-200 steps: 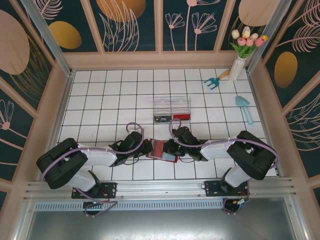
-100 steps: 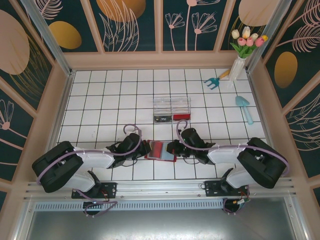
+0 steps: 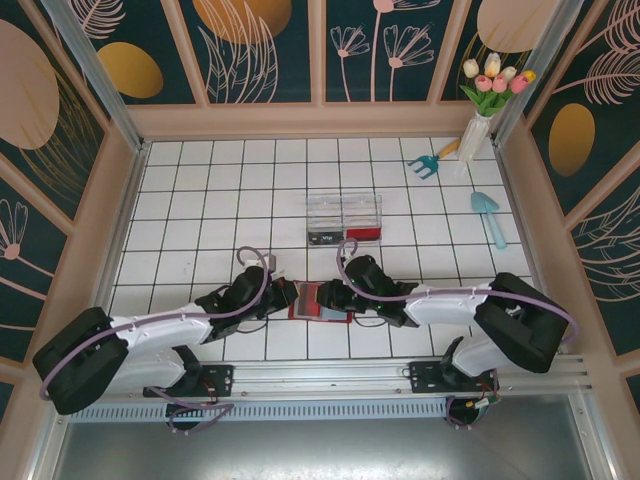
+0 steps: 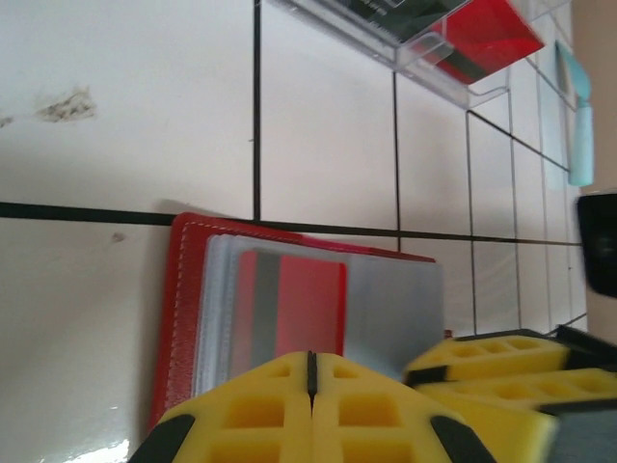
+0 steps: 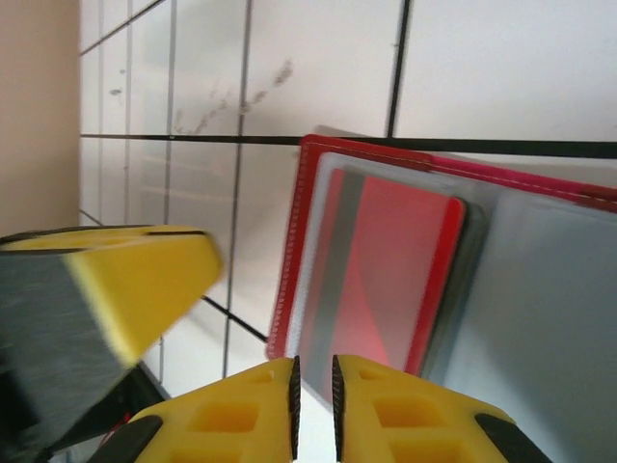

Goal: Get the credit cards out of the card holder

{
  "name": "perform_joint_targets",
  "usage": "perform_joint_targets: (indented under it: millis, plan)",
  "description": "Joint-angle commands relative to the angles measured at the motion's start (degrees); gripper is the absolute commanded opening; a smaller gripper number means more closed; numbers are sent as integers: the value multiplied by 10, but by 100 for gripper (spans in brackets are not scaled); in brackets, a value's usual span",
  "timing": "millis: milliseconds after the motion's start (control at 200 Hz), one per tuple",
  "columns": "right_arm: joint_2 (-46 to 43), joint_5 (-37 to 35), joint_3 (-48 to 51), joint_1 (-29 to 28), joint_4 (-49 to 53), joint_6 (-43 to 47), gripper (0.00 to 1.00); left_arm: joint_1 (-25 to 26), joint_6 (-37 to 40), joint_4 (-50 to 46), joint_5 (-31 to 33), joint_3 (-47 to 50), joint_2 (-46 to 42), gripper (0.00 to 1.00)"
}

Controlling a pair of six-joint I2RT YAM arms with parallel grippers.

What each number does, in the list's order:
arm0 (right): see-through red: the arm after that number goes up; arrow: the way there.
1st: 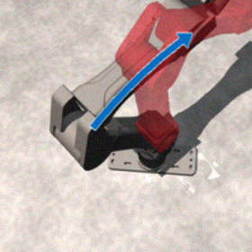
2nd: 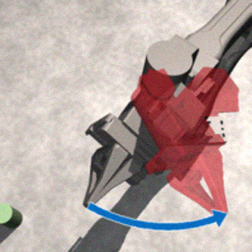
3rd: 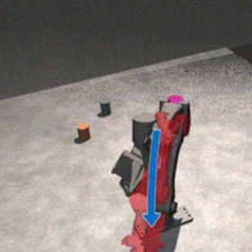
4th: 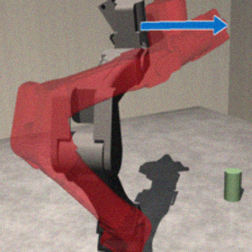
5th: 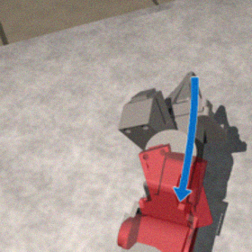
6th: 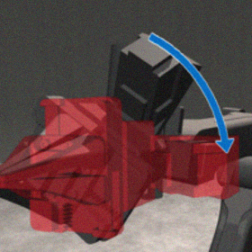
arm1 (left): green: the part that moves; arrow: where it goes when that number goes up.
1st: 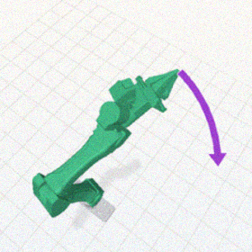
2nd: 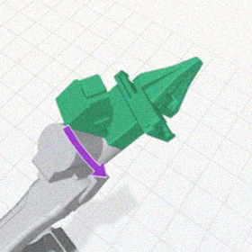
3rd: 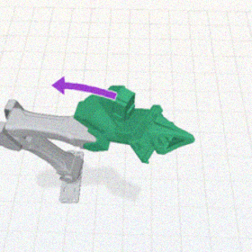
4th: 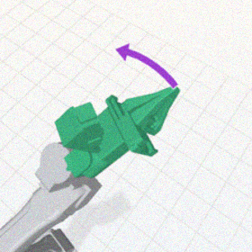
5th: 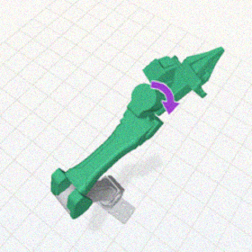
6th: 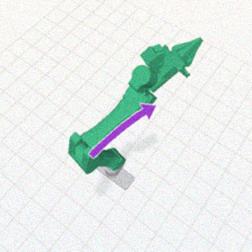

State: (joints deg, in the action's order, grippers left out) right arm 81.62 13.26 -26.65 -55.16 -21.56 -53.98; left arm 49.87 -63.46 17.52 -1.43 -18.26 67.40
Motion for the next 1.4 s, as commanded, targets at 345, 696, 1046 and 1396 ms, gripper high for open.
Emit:
perform_joint_targets:
  millis: [345, 696, 1046, 1396]
  plan:
    - [29, -46, 0, -7, 10, -17, 24, 1, 23, 19, -32, 12, 87, 2]
    - [63, -36, -13, -7, 12, -22, 22, 2, 6, 25, -35, 20, 120, 0]
    - [61, -2, 0, -6, -49, -25, 21, 3, 2, 35, -41, 24, 121, 0]
    - [43, 25, 25, 3, -103, -31, 18, 3, 0, 36, -42, 23, 129, 0]
